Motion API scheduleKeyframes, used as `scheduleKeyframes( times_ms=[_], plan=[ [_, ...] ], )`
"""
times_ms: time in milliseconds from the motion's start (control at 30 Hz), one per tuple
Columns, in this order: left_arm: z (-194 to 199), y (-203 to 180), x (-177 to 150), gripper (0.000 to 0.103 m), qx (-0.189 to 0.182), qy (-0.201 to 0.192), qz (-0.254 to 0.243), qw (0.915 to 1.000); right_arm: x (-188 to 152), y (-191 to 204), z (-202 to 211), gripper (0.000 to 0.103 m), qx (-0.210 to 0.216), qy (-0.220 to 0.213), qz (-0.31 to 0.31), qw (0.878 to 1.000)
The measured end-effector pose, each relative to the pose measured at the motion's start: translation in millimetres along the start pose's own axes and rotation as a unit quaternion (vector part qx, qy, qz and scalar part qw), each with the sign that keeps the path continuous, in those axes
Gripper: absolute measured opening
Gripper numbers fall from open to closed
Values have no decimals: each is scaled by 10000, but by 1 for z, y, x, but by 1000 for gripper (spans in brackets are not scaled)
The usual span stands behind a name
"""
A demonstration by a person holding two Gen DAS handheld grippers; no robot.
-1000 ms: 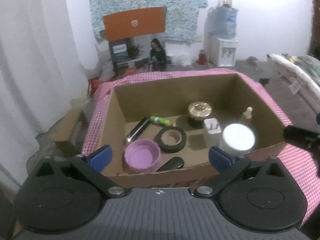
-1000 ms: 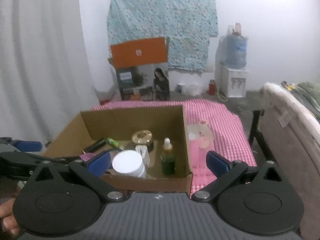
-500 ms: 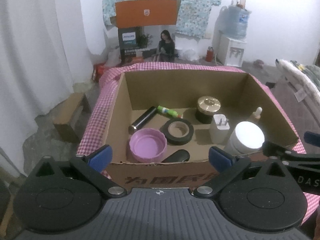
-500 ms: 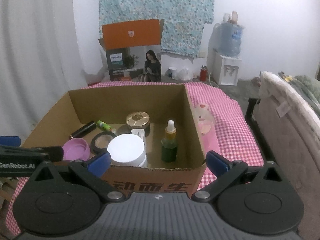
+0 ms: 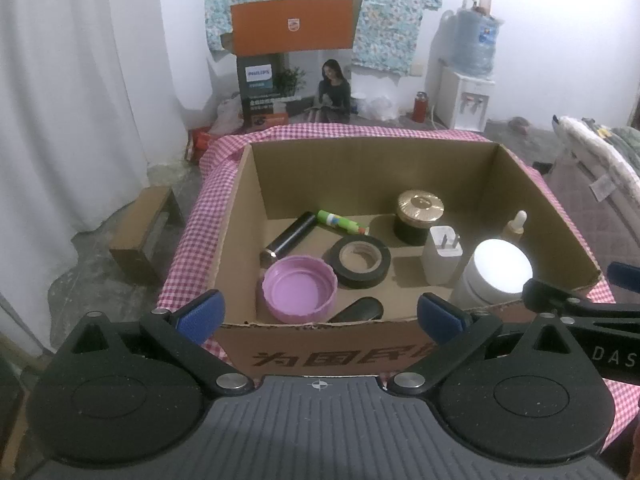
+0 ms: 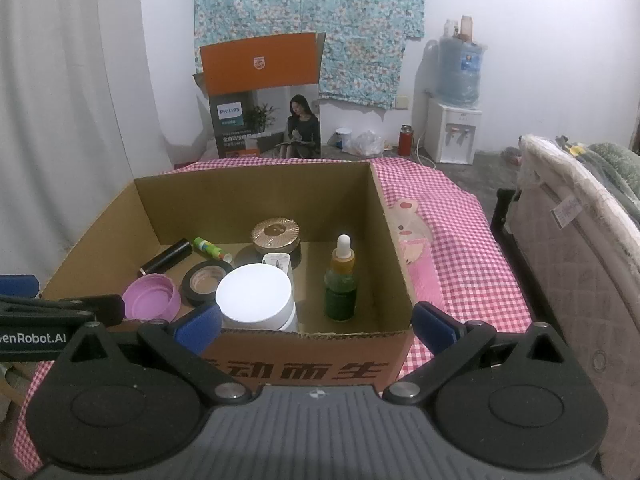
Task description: Organize rigid objects
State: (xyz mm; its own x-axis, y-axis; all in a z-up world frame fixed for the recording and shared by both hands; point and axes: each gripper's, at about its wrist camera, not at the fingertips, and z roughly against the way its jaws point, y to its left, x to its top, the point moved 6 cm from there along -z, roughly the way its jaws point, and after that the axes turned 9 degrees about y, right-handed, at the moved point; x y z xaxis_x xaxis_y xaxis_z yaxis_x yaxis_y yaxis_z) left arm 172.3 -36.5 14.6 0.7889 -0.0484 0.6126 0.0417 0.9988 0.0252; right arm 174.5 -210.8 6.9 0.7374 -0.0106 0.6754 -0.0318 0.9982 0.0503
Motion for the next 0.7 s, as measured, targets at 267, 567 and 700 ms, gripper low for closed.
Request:
scheduleKeyframes(
  times_ms=[267, 567, 700],
  plan=[
    [2, 1, 1, 103, 12, -14, -8, 10000, 0, 0, 0, 103, 2, -4, -1, 10000],
    [2, 3, 0, 103, 42, 4, -37, 10000, -1, 2, 4, 103, 10, -12, 22, 10000],
    [2, 4, -1, 103, 41, 20, -42, 10000, -1, 1, 6, 103, 16, 7, 8, 10000]
  ],
)
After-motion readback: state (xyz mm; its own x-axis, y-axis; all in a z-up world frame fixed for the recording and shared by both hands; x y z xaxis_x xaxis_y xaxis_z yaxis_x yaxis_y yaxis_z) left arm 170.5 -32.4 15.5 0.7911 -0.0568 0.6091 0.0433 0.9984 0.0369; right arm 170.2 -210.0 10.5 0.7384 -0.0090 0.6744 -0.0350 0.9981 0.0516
